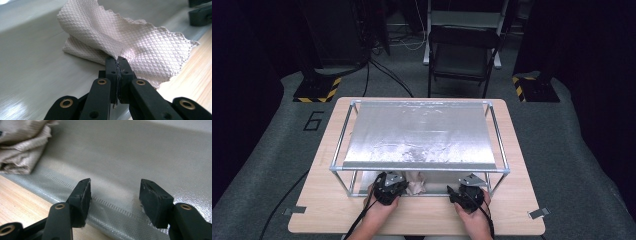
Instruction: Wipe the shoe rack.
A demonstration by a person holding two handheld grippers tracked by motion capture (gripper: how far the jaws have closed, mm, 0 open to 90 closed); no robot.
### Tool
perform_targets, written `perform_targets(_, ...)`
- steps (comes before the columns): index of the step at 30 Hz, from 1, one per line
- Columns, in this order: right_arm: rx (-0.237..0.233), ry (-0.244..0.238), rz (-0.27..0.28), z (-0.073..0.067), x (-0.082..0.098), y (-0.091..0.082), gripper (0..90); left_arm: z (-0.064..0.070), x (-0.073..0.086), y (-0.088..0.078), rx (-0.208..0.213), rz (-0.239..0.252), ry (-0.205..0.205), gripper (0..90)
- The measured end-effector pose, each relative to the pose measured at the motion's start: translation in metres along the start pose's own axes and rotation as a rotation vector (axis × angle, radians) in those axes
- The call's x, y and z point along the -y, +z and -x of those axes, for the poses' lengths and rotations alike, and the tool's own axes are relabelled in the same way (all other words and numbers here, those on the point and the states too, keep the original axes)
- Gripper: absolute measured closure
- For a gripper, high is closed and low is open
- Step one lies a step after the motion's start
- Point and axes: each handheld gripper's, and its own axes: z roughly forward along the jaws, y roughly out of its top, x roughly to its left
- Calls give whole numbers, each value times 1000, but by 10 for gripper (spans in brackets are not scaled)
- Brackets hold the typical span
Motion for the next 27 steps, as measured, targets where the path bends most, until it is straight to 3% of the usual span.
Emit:
perform_targets(3, 0, -1, -4, 0, 0, 0, 440, -8, 2, -8, -30, 9, -19, 839)
perform_targets(4, 10, -15, 3, 0, 0, 0, 443, -8, 3, -8, -41, 24, -67, 745)
perform_targets(5, 16, -26, 13, 0, 0, 0, 451, -9, 2, -8, -21, 32, -74, 653)
perform_targets(8, 8, -5, 0, -4, 0, -1, 478, -7, 1, -3, -26, 54, -84, 524)
perform_targets(10, 2, 21, 2, -4, 0, 0, 480, -2, 0, 0, -79, 60, -111, 462)
perform_targets(11, -3, 10, 1, -3, -1, 0, 480, -2, -1, 2, -43, 66, -93, 436)
perform_targets(12, 2, -7, 4, -2, -1, 1, 480, -2, -2, 4, -15, 76, -86, 414)
perform_targets(14, -3, -10, 6, -2, -1, 0, 479, 3, -4, 4, -69, 84, -129, 388)
perform_targets(15, -2, -8, 5, -2, -1, 0, 480, 4, -6, 4, -68, 80, -124, 385)
perform_targets(16, 1, -7, 5, -2, -1, 0, 479, 5, -7, 4, -32, 81, -115, 377)
perform_targets(17, 0, -3, 3, -2, -1, 0, 479, 6, -8, 4, -29, 91, -100, 364)
perform_targets(20, 1, 0, 3, -2, -1, 1, 479, 9, -10, 6, -42, 102, -114, 336)
perform_targets(21, 2, -4, 4, -2, -1, 1, 479, 8, -11, 8, -26, 96, -108, 325)
perform_targets(23, -7, 16, 8, -2, -1, 1, 479, 10, -13, 13, -94, 80, -145, 303)
perform_targets(24, -12, 19, 8, -2, -1, 1, 479, 10, -13, 15, -115, 53, -140, 302)
perform_targets(27, -4, 11, -1, -2, -1, 1, 479, 12, -15, 22, -123, 19, -142, 299)
